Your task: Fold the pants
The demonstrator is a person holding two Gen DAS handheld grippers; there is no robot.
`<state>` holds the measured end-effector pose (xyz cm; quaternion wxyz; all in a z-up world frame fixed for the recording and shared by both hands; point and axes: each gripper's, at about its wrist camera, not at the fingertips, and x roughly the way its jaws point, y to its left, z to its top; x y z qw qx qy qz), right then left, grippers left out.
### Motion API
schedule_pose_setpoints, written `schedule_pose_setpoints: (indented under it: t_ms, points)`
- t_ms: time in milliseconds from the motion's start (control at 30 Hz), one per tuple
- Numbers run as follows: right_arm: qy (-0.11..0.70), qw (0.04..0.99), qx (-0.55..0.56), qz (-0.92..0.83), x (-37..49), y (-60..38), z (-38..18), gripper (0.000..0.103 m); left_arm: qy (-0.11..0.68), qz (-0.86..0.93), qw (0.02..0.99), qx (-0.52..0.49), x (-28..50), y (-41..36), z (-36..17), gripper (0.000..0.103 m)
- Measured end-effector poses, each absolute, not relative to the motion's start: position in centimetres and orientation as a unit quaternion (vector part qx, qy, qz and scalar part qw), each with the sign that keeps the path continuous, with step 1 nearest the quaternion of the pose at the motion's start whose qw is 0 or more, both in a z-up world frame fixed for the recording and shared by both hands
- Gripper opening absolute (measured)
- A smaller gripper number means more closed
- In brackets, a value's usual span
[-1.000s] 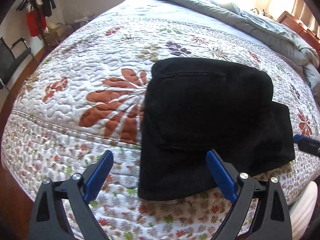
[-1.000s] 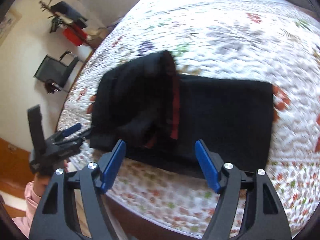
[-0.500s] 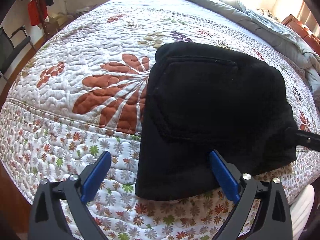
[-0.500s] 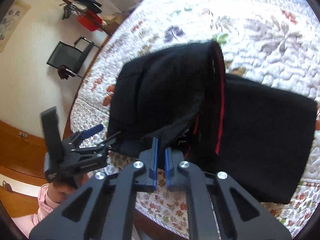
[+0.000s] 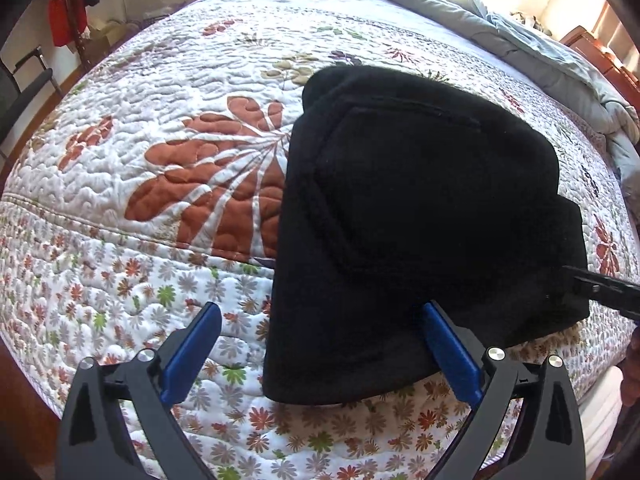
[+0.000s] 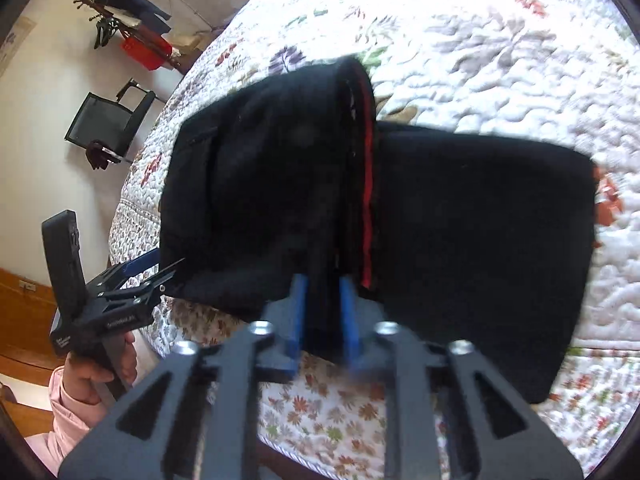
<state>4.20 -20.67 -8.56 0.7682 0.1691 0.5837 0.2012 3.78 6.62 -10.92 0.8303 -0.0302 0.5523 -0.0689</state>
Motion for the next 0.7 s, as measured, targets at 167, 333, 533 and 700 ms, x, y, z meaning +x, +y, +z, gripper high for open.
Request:
schedule_pose_setpoints:
  t_ms: [167, 333, 533, 700]
  points:
    - [0.567, 0.775, 0.202, 0.194, 4.6, -22.3, -6.7, 0.067, 0.551, -0.068, 0.831, -0.031, 3.6, 6.8, -10.3, 0.099]
    - [0.584, 0.757, 0.222, 0.19, 6.9, -22.3, -8.0, 0.073, 0.552, -0.07, 0.83, -0.049, 3.1, 7.7, -10.0, 0.099]
    - [0.607, 0.736, 0.228, 0.193, 8.1, -20.9, -11.0, 0.075, 0.549, -0.065, 0.83, -0.072, 2.1, 8.9, -9.4, 0.099]
    - [0.6, 0.741, 0.209, 0.217, 7.5, -19.4, -11.0, 0.064, 0.559, -0.069, 0.821, -0.091, 2.5, 9.6, -10.4, 0.099]
